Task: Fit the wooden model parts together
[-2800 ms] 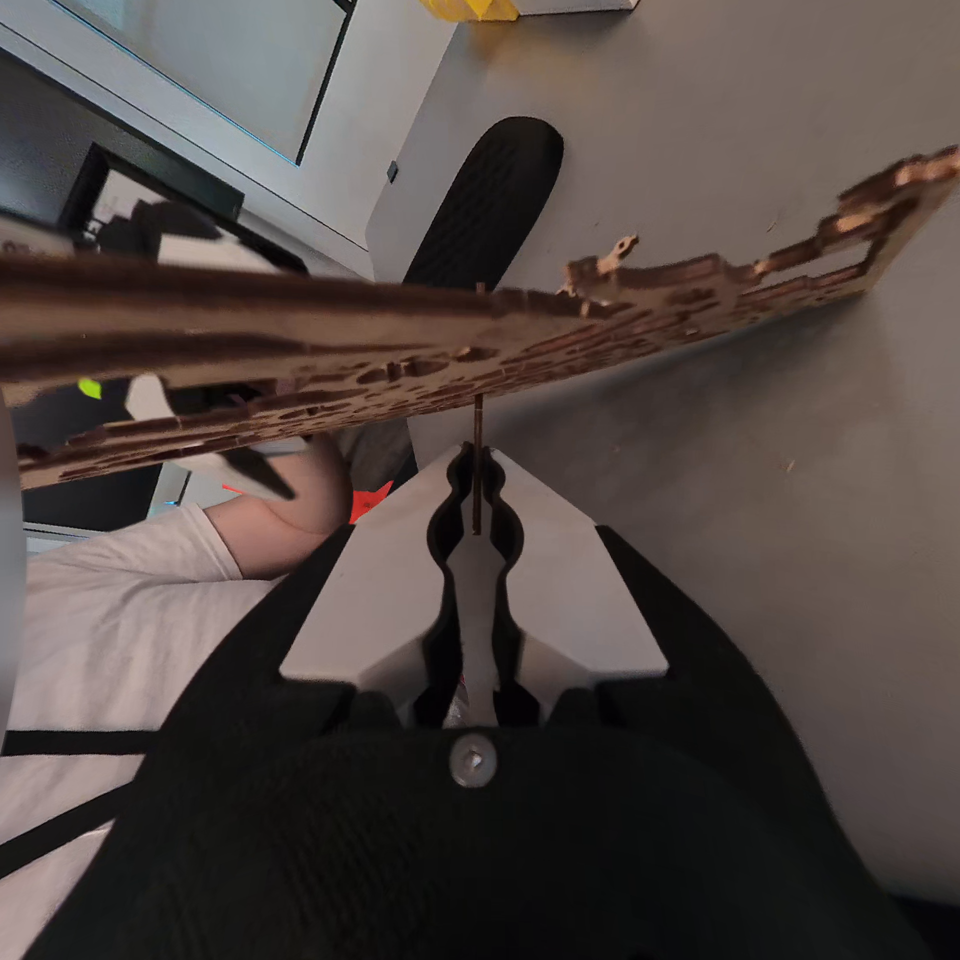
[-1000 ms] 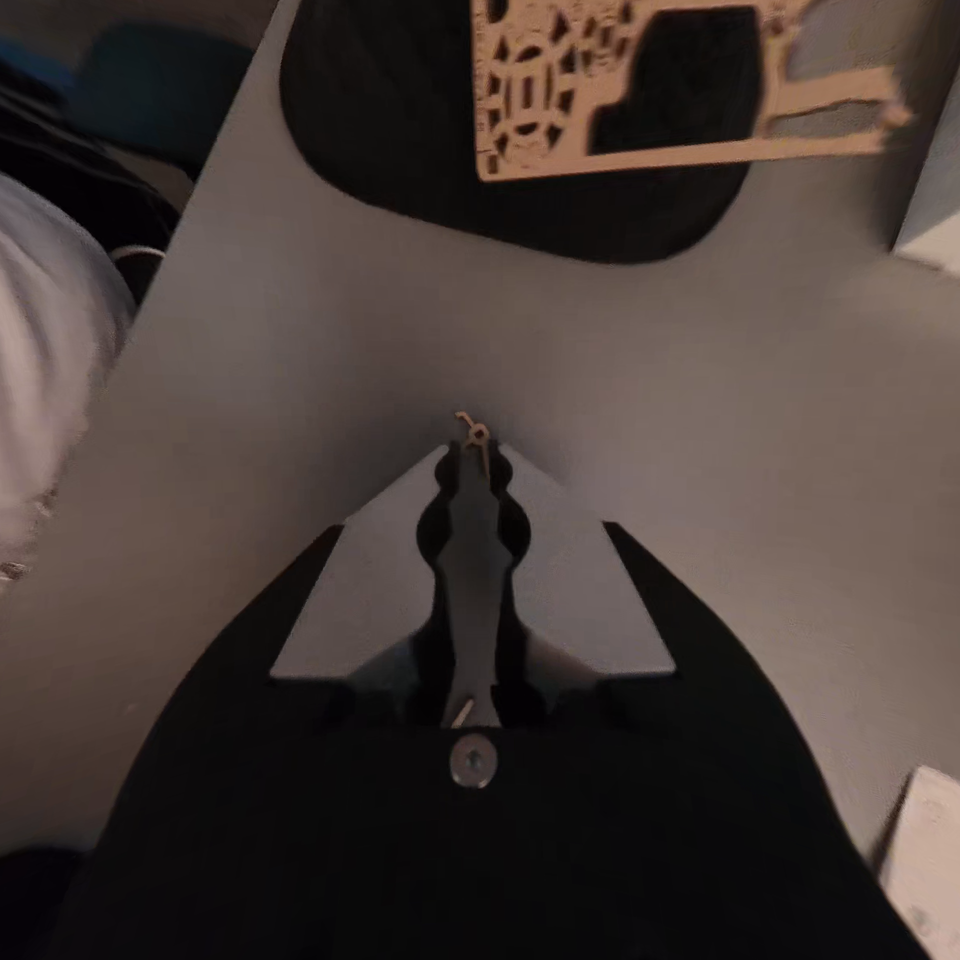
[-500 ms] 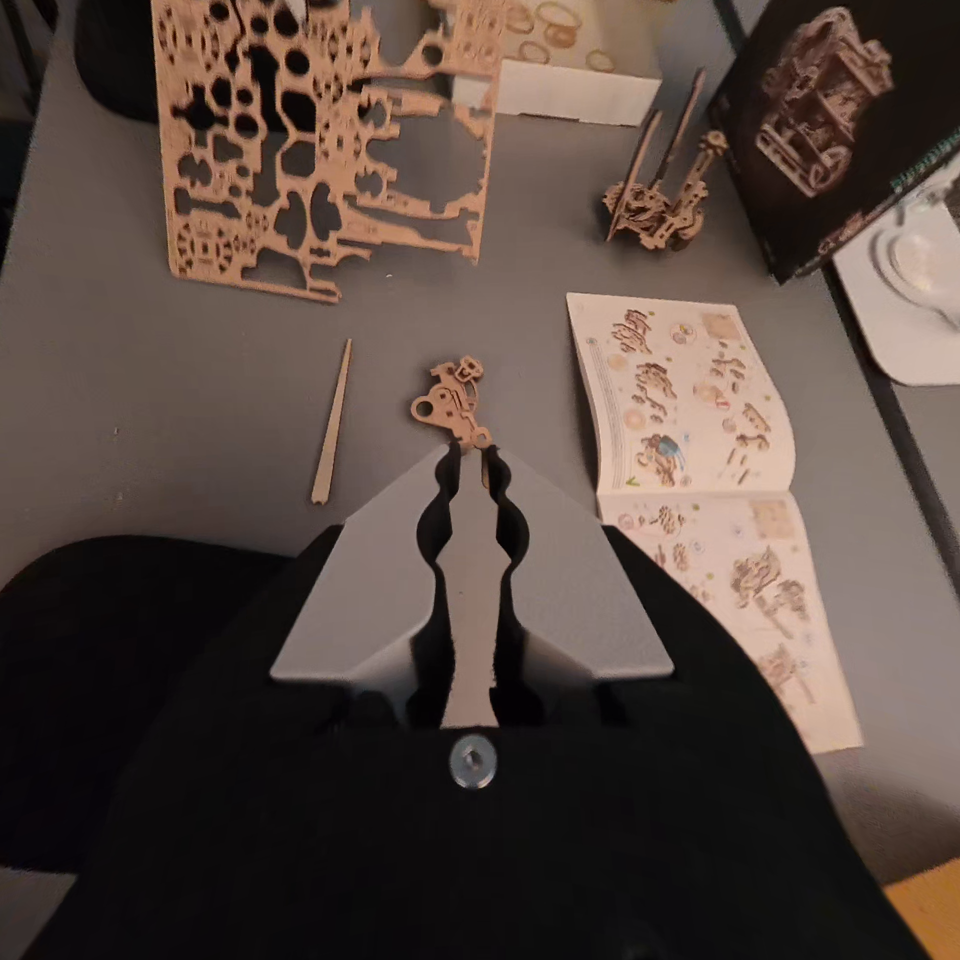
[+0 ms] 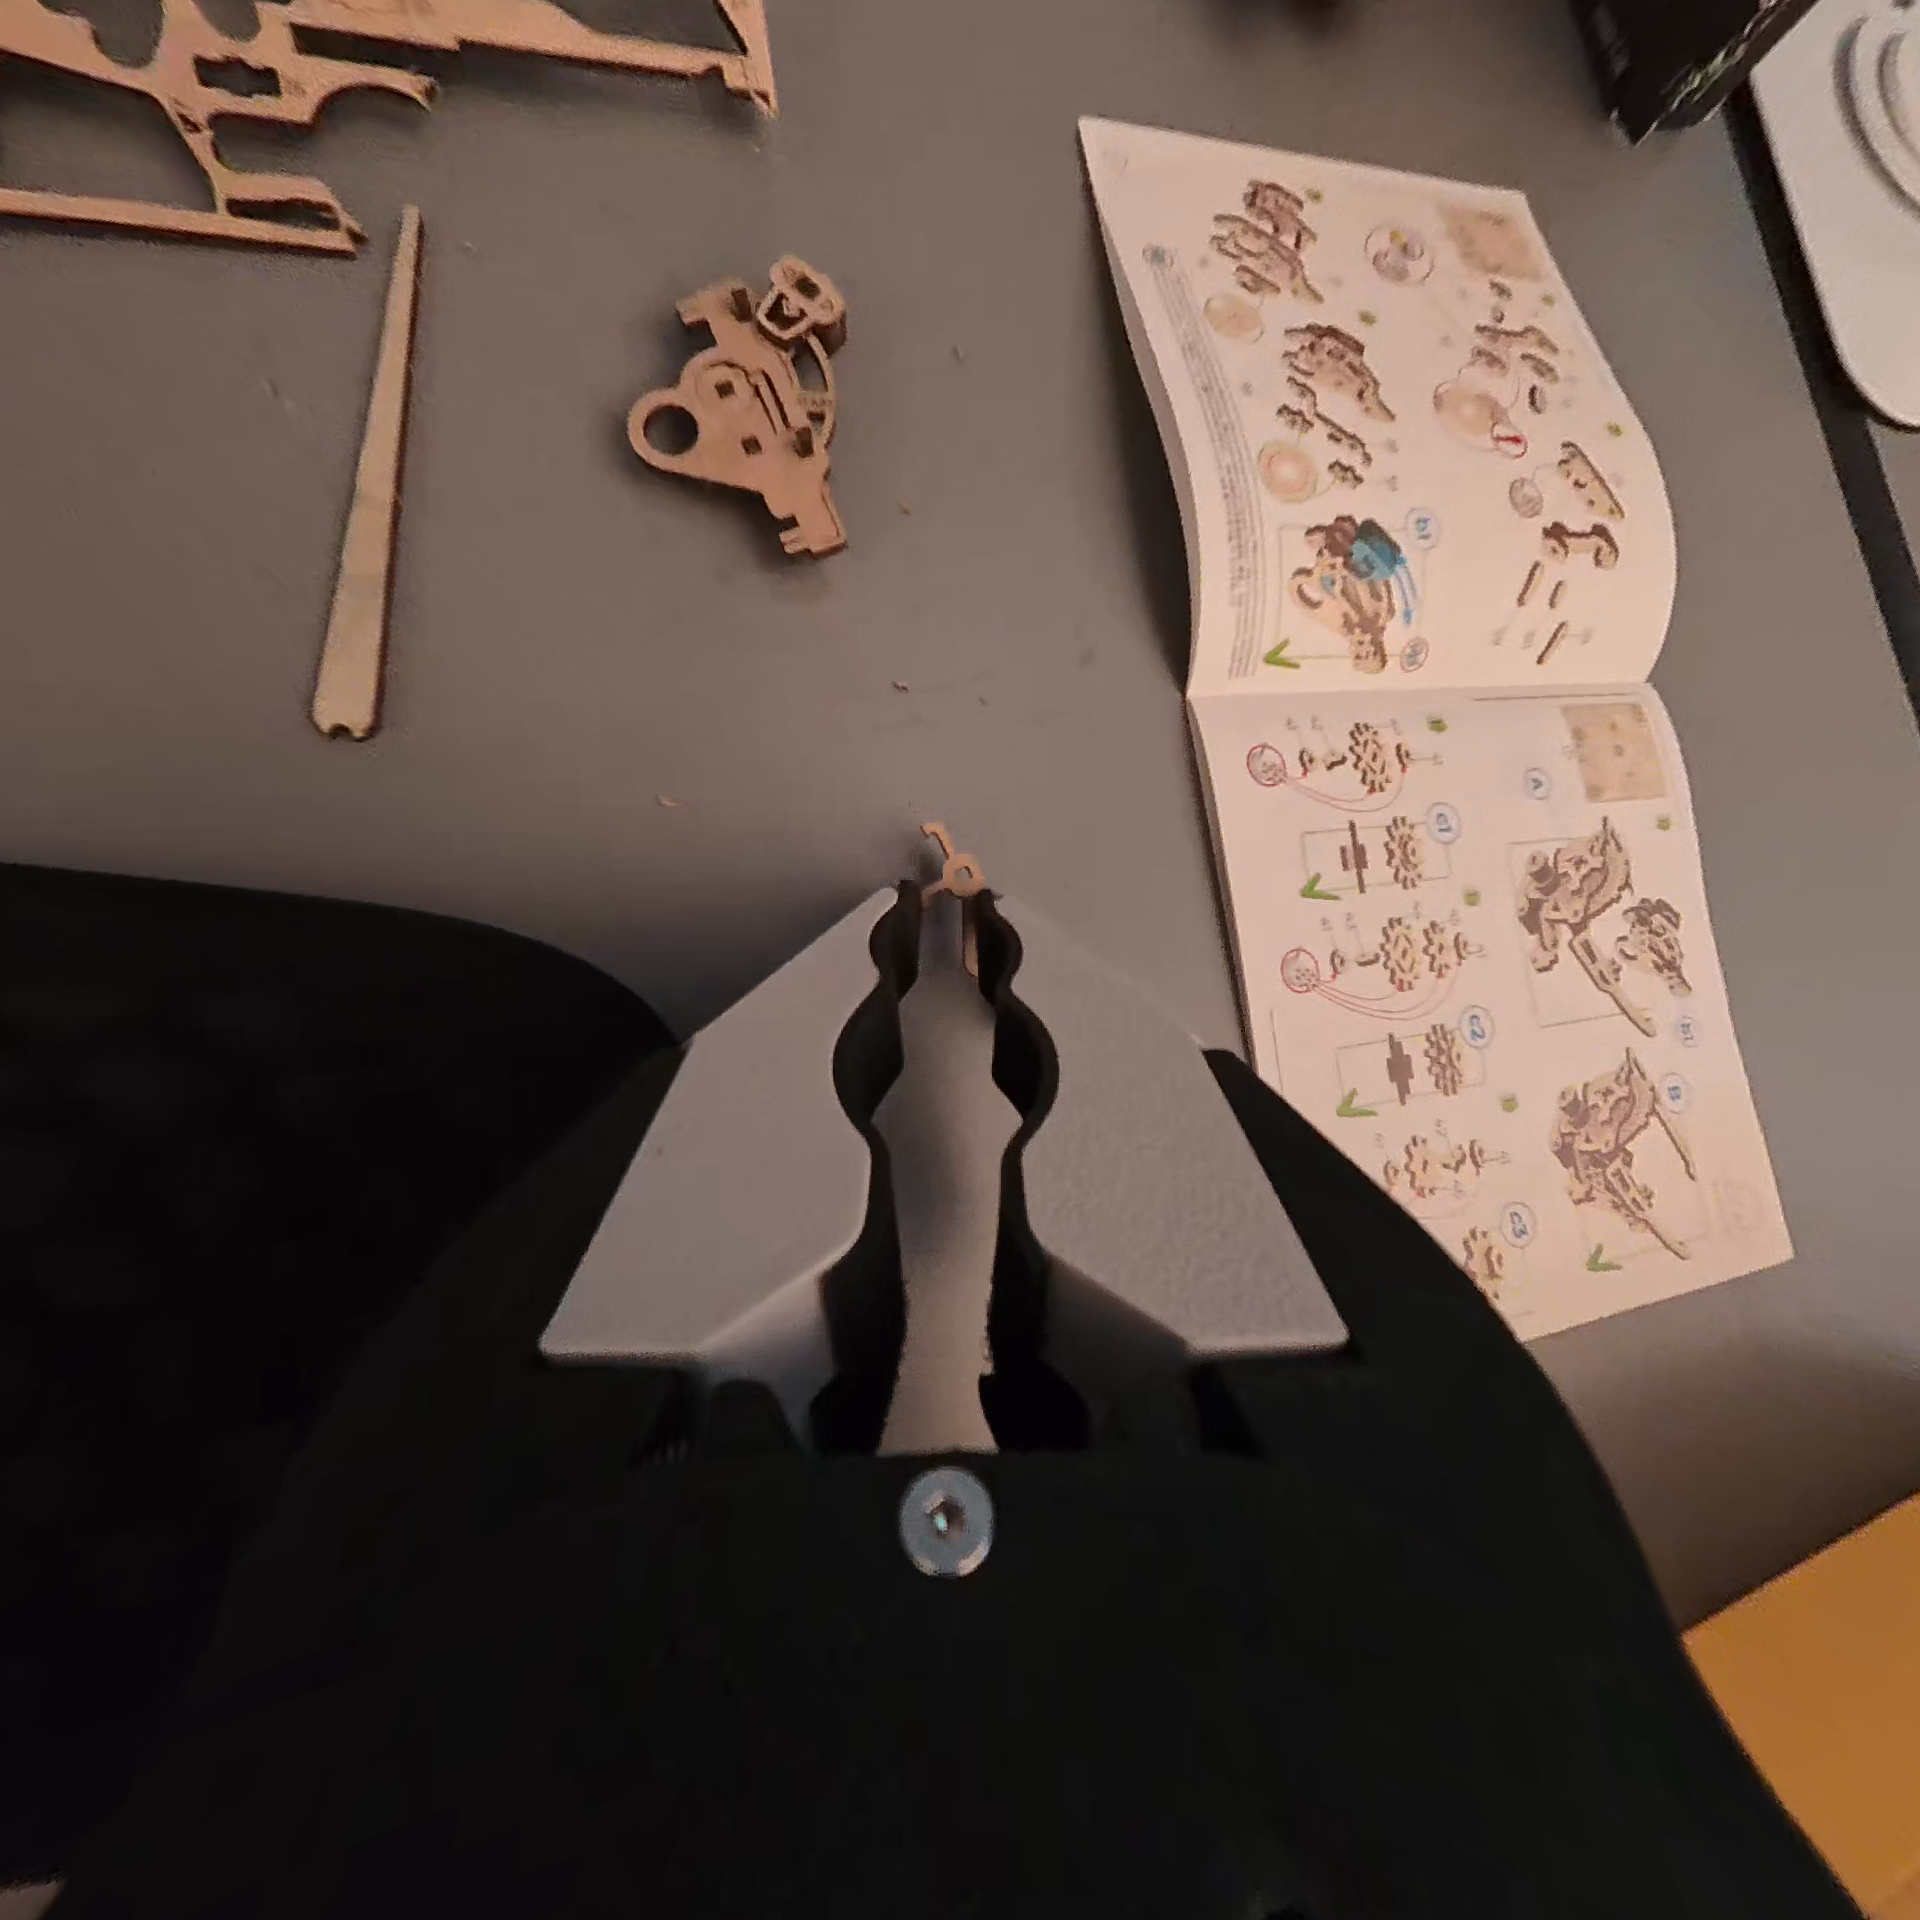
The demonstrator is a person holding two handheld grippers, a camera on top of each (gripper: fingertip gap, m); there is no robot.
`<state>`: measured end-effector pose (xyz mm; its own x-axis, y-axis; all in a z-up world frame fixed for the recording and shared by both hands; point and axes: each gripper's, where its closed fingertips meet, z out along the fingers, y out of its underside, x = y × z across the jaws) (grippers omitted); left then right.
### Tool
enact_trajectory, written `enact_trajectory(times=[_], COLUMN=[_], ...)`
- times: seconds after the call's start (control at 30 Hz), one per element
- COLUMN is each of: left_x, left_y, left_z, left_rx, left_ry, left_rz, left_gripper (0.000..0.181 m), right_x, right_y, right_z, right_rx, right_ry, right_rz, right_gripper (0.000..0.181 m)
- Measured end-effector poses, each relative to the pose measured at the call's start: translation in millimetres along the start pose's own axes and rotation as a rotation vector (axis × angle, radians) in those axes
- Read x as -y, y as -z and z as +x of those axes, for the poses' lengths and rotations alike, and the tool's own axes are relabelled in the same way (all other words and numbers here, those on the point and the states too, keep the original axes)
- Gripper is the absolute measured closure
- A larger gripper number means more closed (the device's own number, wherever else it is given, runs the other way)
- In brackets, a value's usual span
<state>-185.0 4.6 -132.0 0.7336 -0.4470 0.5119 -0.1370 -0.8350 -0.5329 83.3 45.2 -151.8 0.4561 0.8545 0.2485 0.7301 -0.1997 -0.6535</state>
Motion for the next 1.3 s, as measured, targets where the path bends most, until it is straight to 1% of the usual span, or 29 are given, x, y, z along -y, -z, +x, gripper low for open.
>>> enact_trajectory(times=[0.03, 0.1, 0.17, 0.23, 0.33, 0.43, 0.5, 0.57, 0.67, 0.73, 0.8, 0.87, 0.97, 1.07, 1.13, 1.17, 1.3], left_x=[-8.6, -18.1, -18.8, -16.4, -18.2, -21.2, -16.0, 3.6, 50.7, 83.5, 112.2, 135.3, 163.0, 190.7, 203.1, 203.7, 192.1], left_y=[-2.5, -3.2, -0.2, 2.2, 2.6, 1.2, 0.6, 4.0, 12.2, 15.3, 12.8, 3.9, -12.6, -26.1, -35.3, -39.5, -42.3], left_z=[-2.6, -10.6, -17.0, -24.4, -22.3, -17.2, -10.3, -9.0, 4.3, 21.7, 39.0, 53.5, 68.5, 71.5, 64.6, 63.8, 69.3], left_rx=[0.051, 0.147, 0.199, 0.228, 0.201, 0.182, 0.139, 0.139, 0.104, 0.034, -0.046, -0.112, -0.15, -0.124, -0.084, -0.1, -0.273], left_ry=[-0.049, -0.181, -0.249, -0.279, -0.297, -0.335, -0.344, -0.369, -0.441, -0.483, -0.521, -0.544, -0.585, -0.631, -0.663, -0.661, -0.624], left_rz=[-0.05, -0.122, -0.163, -0.181, -0.224, -0.255, -0.229, -0.152, 0.038, 0.154, 0.232, 0.25, 0.225, 0.248, 0.293, 0.317, 0.398], left_gripper=[0.123, 0.128, 0.132, 0.127, 0.118, 0.116, 0.117, 0.117, 0.117, 0.118, 0.123, 0.124, 0.125, 0.125, 0.124, 0.124, 0.126], right_x=[-1.3, -2.3, -2.6, -3.2, -3.7, -2.3, 0.4, 3.8, 11.2, 18.3, 20.2, 24.6, 24.4, 23.8, 24.1, 24.1, 23.9], right_y=[-1.3, -2.8, -3.3, -3.8, -4.4, -6.0, -7.9, -10.1, -13.3, -16.7, -22.6, -24.9, -25.0, -24.2, -23.6, -23.0, -15.3], right_z=[0.3, 1.2, 1.9, 3.3, 5.5, 6.9, 3.6, -0.8, -6.8, -10.2, -12.9, -16.4, -16.4, -16.9, -18.0, -17.8, -8.6], right_rx=[0.004, 0.006, 0.005, 0.0, -0.01, -0.017, 0.01, 0.037, 0.057, 0.059, 0.059, 0.073, 0.078, 0.101, 0.112, 0.109, 0.056], right_ry=[-0.007, -0.013, -0.017, -0.027, -0.042, -0.057, -0.092, -0.124, -0.144, -0.129, -0.125, -0.137, -0.152, -0.162, -0.149, -0.138, -0.094], right_rz=[-0.001, 0.005, 0.018, 0.027, 0.031, 0.04, 0.041, 0.035, 0.024, 0.026, -0.002, -0.009, -0.014, 0.019, 0.052, 0.066, 0.124], right_gripper=[0.174, 0.174, 0.174, 0.174, 0.174, 0.174, 0.174, 0.174, 0.174, 0.174, 0.173, 0.173, 0.173, 0.173, 0.169, 0.166, 0.161])
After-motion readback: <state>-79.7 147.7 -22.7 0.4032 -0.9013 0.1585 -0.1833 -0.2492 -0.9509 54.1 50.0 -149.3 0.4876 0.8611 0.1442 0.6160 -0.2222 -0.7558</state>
